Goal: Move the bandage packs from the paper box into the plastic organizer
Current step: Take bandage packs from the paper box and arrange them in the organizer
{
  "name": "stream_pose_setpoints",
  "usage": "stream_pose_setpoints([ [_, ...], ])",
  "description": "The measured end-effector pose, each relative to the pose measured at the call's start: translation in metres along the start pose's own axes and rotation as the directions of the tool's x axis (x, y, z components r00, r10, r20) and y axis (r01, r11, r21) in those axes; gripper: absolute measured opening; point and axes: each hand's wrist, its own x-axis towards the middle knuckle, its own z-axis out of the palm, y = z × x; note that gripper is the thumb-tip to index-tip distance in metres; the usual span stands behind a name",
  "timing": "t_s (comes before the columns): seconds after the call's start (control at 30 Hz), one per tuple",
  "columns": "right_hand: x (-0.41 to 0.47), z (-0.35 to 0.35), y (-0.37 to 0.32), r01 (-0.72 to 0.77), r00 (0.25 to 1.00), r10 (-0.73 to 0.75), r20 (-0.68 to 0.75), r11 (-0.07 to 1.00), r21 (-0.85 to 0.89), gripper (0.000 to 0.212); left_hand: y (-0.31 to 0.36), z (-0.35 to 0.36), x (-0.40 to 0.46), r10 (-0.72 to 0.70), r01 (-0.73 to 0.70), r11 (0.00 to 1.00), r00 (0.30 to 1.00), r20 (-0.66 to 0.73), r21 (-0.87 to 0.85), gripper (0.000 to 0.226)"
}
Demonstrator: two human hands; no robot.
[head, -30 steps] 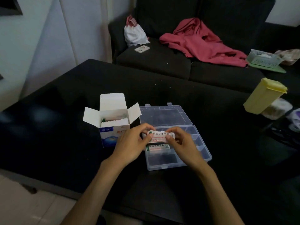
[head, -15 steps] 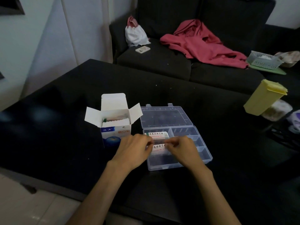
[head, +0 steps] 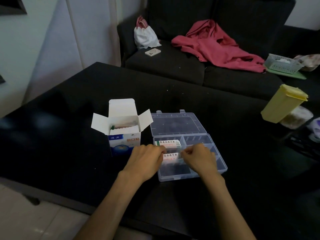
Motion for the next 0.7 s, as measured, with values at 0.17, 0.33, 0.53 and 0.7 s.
stream_pose_setpoints([
  [0.17, -0.001, -0.005, -0.003, -0.044, 0.999, 0.044, -0.025, 0.998, -0.04, 0.016, 0.0, 0.0, 0.002, -0.007, 0.007, 1.0, 0.999, 0.047, -0.01, 0.029],
  [0.33, 0.003, -0.001, -0.006, -0.071, 0.997, 0.067, -0.044, 0.993, -0.096, 0.016, 0.001, -0.001, 0.0, -0.023, 0.024, 1.0, 0.997, 0.069, -0.008, 0.027],
  [0.53, 0.004, -0.004, -0.008, -0.087, 0.996, 0.085, -0.03, 0.993, -0.076, 0.01, 0.001, -0.004, 0.0, -0.019, 0.02, 1.0, 0.998, 0.055, -0.007, 0.031],
  [0.7, -0.001, -0.015, -0.009, -0.061, 0.997, 0.062, -0.047, 0.998, 0.032, 0.019, 0.001, -0.02, -0.004, -0.037, 0.03, 0.998, 0.991, -0.132, -0.051, 0.029],
])
